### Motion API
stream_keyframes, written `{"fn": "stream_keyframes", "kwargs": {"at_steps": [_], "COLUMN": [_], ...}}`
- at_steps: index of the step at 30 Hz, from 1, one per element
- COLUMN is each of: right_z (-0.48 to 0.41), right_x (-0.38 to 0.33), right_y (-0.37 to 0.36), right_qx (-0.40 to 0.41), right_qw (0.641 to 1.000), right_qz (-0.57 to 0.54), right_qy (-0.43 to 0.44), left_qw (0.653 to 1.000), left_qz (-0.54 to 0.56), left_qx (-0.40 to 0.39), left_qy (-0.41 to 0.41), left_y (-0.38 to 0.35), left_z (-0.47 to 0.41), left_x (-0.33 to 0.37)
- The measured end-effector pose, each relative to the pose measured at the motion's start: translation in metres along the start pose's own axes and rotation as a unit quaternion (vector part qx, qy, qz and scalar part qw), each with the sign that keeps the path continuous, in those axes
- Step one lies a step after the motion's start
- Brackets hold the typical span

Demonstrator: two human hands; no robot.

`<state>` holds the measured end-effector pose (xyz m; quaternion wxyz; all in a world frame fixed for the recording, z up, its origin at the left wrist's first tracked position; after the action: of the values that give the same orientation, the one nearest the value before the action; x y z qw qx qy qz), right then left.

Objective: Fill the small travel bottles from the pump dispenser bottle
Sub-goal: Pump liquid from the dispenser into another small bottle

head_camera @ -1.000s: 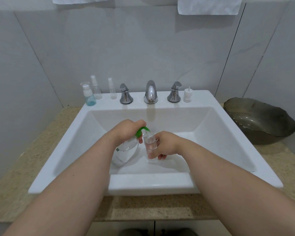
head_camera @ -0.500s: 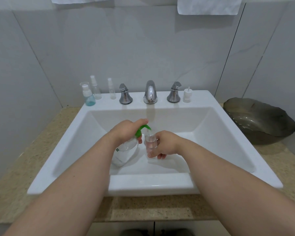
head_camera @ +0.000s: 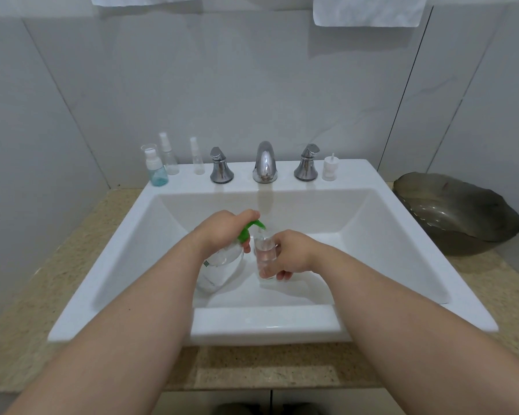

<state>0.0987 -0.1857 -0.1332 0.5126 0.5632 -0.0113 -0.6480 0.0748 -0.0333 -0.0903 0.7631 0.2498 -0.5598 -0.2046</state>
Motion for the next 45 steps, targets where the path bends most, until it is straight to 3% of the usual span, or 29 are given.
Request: {"fn": "stream_keyframes", "kwargs": {"at_steps": [45], "right_z": [-0.0019], "right_x": [-0.0012], "right_y": [-0.0025], "right_qx": [-0.011], "right_qw": [1.000], "right_qz": [0.010], "right_qy": [0.011], "left_qw": [1.000], "left_qz": [-0.022], "left_qx": [0.007], "left_qy": [0.000], "left_y": [0.0006], "left_z": [-0.0006], "left_x": [-0.0012]}}
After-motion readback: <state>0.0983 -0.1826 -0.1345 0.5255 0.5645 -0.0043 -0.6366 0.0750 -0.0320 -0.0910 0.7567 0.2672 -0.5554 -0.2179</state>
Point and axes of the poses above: each hand's wrist, its own z-axis away from the middle knuckle, its own y-axis out of the back of the hand, x = y × z, the point moved 9 cm from there along -z, towards the middle knuckle, and after that the axes turned 1 degree about -y, right-handed, at the moved point
